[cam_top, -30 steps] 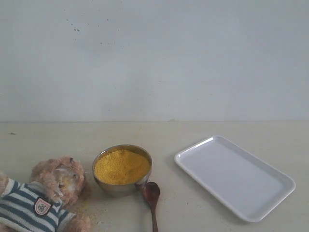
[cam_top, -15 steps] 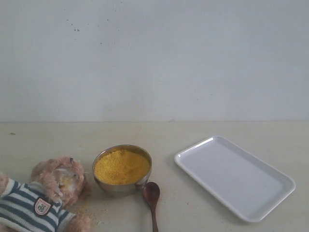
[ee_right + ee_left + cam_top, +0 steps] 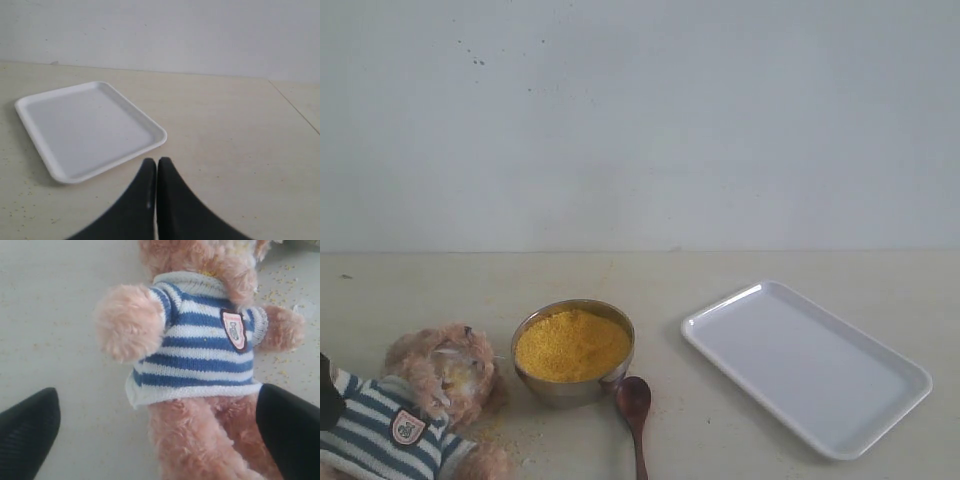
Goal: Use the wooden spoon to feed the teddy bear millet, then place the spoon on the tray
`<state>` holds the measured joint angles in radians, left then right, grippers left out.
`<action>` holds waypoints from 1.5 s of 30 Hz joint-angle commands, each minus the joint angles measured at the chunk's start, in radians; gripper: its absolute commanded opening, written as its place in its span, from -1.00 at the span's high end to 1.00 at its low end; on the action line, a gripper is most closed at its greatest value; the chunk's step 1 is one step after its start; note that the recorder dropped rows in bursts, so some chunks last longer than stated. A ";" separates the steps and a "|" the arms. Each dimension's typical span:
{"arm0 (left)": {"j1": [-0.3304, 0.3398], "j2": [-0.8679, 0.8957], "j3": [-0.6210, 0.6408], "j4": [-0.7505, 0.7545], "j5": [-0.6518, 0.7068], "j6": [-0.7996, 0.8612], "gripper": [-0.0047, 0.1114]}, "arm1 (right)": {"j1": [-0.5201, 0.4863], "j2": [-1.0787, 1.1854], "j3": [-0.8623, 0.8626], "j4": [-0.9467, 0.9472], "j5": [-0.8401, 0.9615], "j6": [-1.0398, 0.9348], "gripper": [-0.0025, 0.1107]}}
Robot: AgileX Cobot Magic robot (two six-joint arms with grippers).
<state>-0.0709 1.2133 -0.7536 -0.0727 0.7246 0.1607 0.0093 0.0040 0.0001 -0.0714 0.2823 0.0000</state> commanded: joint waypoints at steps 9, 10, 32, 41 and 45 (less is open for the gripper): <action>-0.004 0.098 0.083 -0.149 -0.272 0.022 -0.96 | 0.001 -0.004 0.000 -0.005 -0.025 0.000 0.96; -0.004 0.112 0.083 -0.166 -0.285 0.036 -0.96 | 0.001 -0.004 0.000 -0.005 -0.025 0.000 0.96; -0.004 0.471 0.083 -0.736 -0.371 0.490 -0.37 | 0.001 -0.004 0.000 -0.005 -0.025 0.000 0.96; -0.004 0.493 0.083 -0.760 -0.383 0.536 0.85 | 0.001 -0.004 0.000 -0.005 -0.025 0.000 0.96; -0.004 0.493 0.083 -0.842 -0.387 0.561 0.85 | 0.001 -0.004 0.000 -0.005 -0.025 0.000 0.96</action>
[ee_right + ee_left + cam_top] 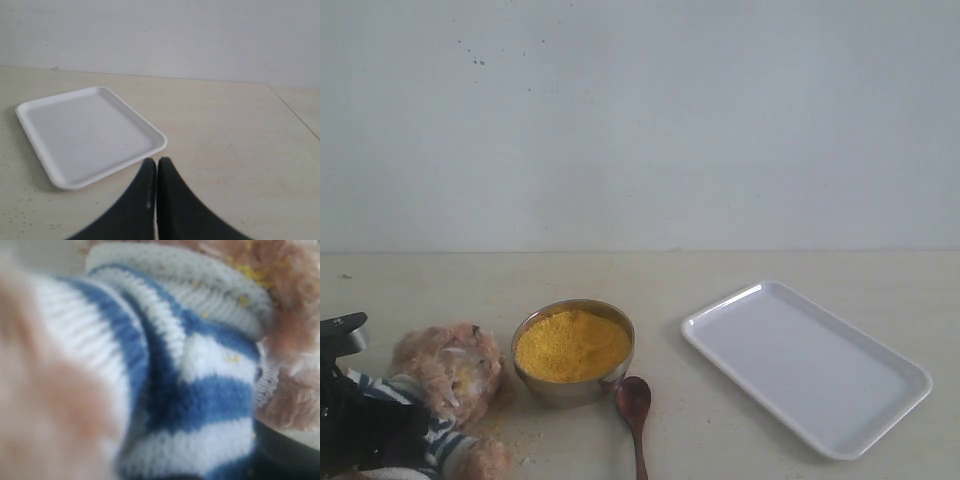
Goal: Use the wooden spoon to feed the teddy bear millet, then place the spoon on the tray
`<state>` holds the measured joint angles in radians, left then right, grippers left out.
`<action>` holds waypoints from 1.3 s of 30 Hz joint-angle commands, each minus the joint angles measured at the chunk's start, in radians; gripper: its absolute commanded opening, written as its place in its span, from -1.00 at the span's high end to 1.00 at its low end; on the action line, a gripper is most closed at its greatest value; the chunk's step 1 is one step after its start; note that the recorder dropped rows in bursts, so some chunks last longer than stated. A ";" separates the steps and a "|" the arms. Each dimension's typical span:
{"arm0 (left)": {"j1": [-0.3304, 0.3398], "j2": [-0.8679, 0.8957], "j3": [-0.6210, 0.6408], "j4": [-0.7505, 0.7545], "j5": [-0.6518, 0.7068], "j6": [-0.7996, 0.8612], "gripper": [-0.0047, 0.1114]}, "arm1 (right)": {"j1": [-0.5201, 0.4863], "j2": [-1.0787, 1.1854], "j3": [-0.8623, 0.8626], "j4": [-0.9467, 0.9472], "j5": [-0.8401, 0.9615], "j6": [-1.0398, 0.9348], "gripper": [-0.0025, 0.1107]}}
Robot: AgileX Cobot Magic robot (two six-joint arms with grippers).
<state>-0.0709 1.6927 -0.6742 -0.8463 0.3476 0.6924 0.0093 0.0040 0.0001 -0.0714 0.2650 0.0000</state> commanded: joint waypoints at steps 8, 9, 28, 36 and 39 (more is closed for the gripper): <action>-0.004 -0.005 0.042 -0.357 -0.017 0.185 0.85 | 0.001 -0.004 0.000 -0.005 -0.008 0.000 0.96; -0.004 -0.014 0.055 -0.427 -0.031 0.236 0.85 | 0.001 -0.004 0.000 -0.005 -0.008 0.000 0.96; 0.027 -0.346 0.182 -0.898 0.114 0.754 0.85 | 0.001 -0.004 0.000 -0.005 -0.008 0.000 0.96; 0.027 -0.480 0.196 -0.898 0.053 0.765 0.85 | 0.001 -0.004 0.000 -0.005 -0.008 0.000 0.96; 0.027 -0.510 0.196 -0.898 0.087 0.841 0.85 | 0.001 -0.004 0.000 -0.005 -0.008 0.000 0.96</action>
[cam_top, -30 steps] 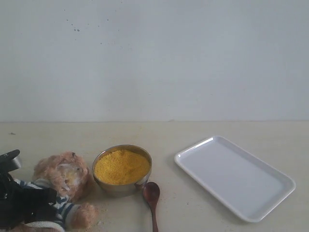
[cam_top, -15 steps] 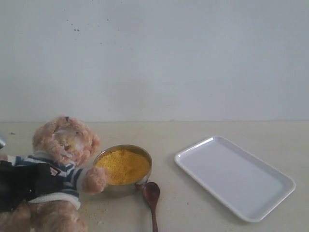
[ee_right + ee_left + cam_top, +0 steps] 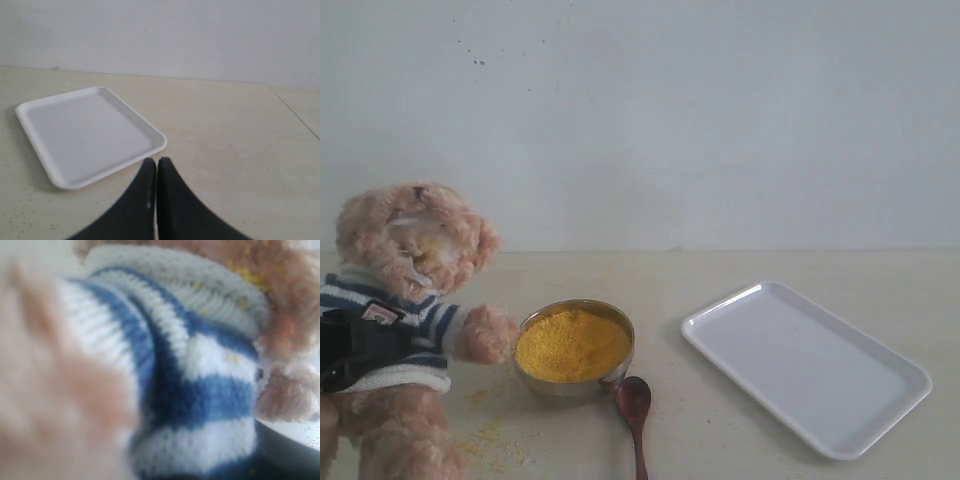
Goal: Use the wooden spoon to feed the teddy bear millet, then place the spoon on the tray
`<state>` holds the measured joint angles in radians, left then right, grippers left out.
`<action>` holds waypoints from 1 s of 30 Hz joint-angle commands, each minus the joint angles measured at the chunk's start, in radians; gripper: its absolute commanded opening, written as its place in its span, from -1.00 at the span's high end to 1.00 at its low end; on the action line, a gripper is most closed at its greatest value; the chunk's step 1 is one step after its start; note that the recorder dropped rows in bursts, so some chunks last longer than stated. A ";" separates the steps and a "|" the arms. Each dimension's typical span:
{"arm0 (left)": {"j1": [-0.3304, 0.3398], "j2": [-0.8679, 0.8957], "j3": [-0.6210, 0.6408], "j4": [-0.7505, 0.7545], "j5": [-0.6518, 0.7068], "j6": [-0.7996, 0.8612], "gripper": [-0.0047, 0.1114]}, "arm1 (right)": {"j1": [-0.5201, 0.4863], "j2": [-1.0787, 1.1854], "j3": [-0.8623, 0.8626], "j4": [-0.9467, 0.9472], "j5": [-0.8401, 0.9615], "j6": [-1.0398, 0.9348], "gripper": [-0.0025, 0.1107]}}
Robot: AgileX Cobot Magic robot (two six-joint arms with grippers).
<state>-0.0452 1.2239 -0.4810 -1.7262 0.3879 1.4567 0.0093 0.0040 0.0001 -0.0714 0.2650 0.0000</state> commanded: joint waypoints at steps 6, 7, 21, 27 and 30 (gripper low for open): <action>0.001 -0.054 0.003 -0.018 0.088 0.082 0.85 | 0.001 -0.004 0.000 -0.005 -0.024 -0.006 0.96; 0.001 -0.054 0.003 -0.018 0.088 0.082 0.85 | 0.001 -0.004 0.000 -0.005 -0.024 -0.006 0.96; 0.001 -0.054 0.003 -0.018 0.079 0.082 0.85 | 0.001 -0.004 0.000 0.095 -0.265 0.071 0.96; 0.001 -0.054 0.003 -0.018 0.079 0.082 0.85 | 0.001 -0.004 0.000 0.245 -0.488 0.420 0.96; 0.001 -0.054 0.003 -0.018 0.079 0.082 0.85 | 0.001 -0.004 0.000 0.253 -0.667 0.552 0.96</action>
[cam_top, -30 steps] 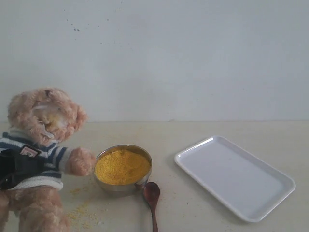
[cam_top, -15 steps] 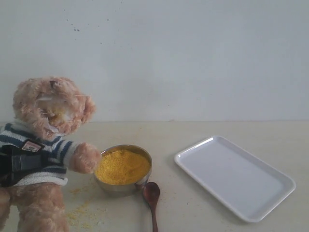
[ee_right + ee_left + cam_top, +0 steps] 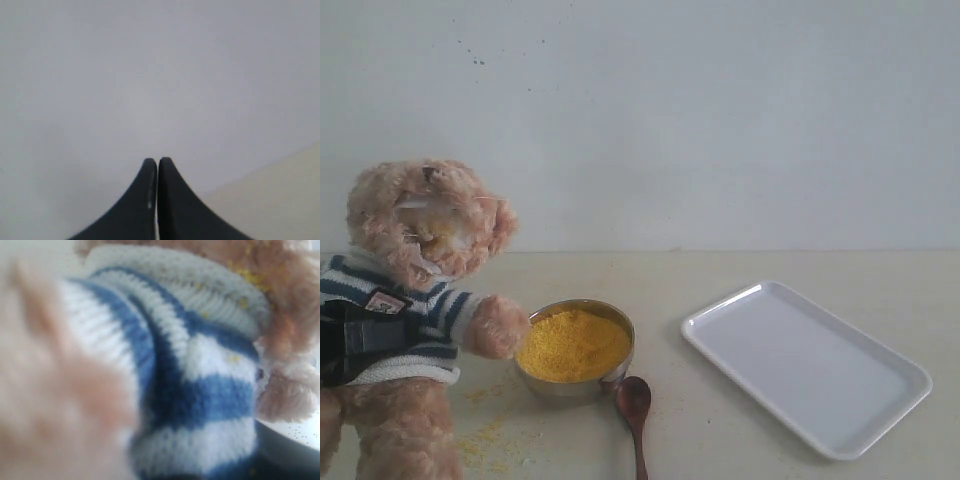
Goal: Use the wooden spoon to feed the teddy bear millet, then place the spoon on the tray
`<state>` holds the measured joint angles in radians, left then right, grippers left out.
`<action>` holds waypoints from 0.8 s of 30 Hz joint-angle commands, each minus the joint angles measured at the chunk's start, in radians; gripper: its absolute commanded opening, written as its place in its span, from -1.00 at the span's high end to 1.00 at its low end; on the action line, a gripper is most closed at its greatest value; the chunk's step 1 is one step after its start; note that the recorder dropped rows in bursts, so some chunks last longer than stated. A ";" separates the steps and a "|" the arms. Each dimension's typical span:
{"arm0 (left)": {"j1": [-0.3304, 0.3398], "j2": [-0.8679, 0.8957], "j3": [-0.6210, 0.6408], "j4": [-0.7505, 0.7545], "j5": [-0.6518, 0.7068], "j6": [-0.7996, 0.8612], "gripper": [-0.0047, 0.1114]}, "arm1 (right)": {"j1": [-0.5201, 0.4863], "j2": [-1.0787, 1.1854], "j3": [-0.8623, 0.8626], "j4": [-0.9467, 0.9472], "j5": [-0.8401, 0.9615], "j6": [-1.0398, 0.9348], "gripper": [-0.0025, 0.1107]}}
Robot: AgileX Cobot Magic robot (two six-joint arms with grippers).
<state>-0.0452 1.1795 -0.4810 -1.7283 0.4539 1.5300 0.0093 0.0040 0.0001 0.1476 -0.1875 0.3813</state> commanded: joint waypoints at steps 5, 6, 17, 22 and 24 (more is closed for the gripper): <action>0.001 -0.010 0.003 -0.016 0.013 0.008 0.85 | 0.001 -0.004 0.000 0.040 -0.569 0.196 0.96; 0.001 -0.010 0.003 -0.016 0.013 0.008 0.85 | 0.001 -0.004 0.000 0.048 -0.653 0.196 0.96; 0.001 -0.008 0.003 -0.016 -0.037 0.008 0.85 | 0.001 -0.004 -0.315 0.028 -0.682 0.189 0.96; 0.001 -0.008 0.003 -0.016 -0.037 0.008 0.85 | 0.001 0.043 -0.446 -0.208 -0.141 -0.113 0.96; 0.001 -0.008 0.003 -0.016 -0.037 0.008 0.85 | 0.001 0.115 -0.451 -0.282 0.054 -0.189 0.96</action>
<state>-0.0452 1.1795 -0.4810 -1.7283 0.4131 1.5320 0.0093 0.0394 -0.4416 -0.0119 -0.4517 0.3277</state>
